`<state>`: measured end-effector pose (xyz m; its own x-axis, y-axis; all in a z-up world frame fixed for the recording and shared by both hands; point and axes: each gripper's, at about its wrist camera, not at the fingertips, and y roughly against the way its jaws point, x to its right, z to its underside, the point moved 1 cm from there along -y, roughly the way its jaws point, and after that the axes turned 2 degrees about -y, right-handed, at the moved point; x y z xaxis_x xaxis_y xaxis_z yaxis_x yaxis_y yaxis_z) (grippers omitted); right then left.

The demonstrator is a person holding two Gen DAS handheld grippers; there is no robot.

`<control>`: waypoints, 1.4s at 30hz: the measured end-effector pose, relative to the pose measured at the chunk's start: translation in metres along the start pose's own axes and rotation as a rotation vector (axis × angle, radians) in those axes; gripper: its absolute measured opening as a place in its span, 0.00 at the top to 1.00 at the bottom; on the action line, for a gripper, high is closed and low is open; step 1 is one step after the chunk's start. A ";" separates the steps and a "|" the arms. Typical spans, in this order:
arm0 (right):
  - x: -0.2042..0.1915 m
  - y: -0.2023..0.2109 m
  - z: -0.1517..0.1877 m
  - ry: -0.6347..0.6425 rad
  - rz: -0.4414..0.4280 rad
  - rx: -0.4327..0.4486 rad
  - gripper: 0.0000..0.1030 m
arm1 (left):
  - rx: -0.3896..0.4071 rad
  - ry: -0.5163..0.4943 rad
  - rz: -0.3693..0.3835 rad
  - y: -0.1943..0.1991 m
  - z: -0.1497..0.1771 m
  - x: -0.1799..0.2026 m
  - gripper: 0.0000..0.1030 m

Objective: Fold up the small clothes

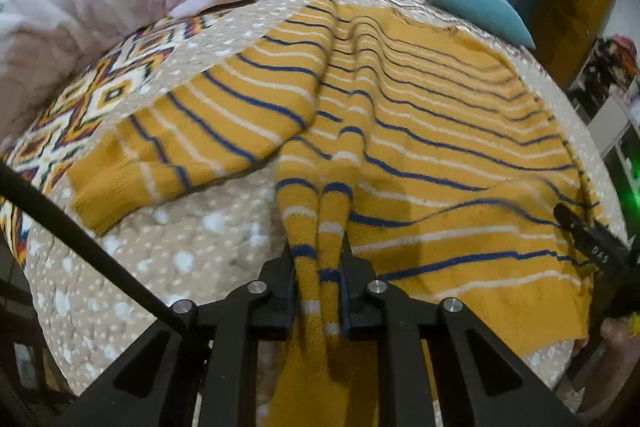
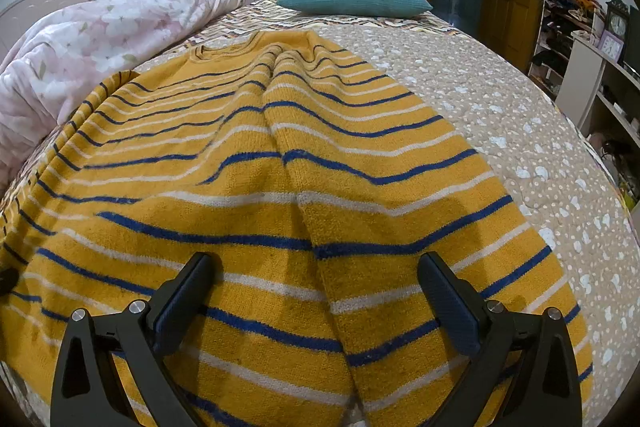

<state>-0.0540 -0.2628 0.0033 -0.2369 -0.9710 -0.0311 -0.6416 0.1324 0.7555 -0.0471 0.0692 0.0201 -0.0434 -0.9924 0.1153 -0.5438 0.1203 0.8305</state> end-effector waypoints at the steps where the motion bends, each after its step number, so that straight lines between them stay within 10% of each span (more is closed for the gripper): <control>1: 0.000 0.000 0.000 0.000 0.001 0.000 0.00 | -0.003 0.006 0.008 -0.001 0.000 -0.001 0.85; 8: 0.007 0.005 -0.009 0.011 -0.044 -0.046 0.09 | 0.035 -0.076 -0.044 0.006 0.003 0.015 0.84; 12: 0.058 0.067 -0.013 -0.138 -0.180 0.080 0.16 | 0.035 -0.062 -0.007 0.020 -0.002 0.004 0.85; 21: 0.139 0.082 0.044 -0.237 -0.065 0.032 0.13 | 0.077 -0.073 -0.152 0.040 0.006 -0.028 1.00; 26: 0.130 0.074 0.067 -0.219 -0.009 0.015 0.14 | 0.140 -0.062 -0.125 0.059 0.004 -0.029 0.65; 29: 0.121 0.077 0.068 -0.199 0.011 0.008 0.29 | 0.162 -0.026 -0.088 0.065 0.003 -0.024 0.52; 33: 0.131 0.084 0.064 -0.263 -0.120 -0.028 0.84 | 0.150 -0.027 -0.035 0.067 0.003 -0.011 0.49; 42: 0.204 0.108 -0.004 -0.348 -0.083 0.020 0.92 | 0.160 -0.107 0.003 0.080 0.005 0.021 0.43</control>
<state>-0.1688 -0.4473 0.0809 -0.4156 -0.8531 -0.3153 -0.6821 0.0630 0.7285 -0.0956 0.0582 0.0858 -0.1300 -0.9902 0.0519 -0.6692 0.1263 0.7322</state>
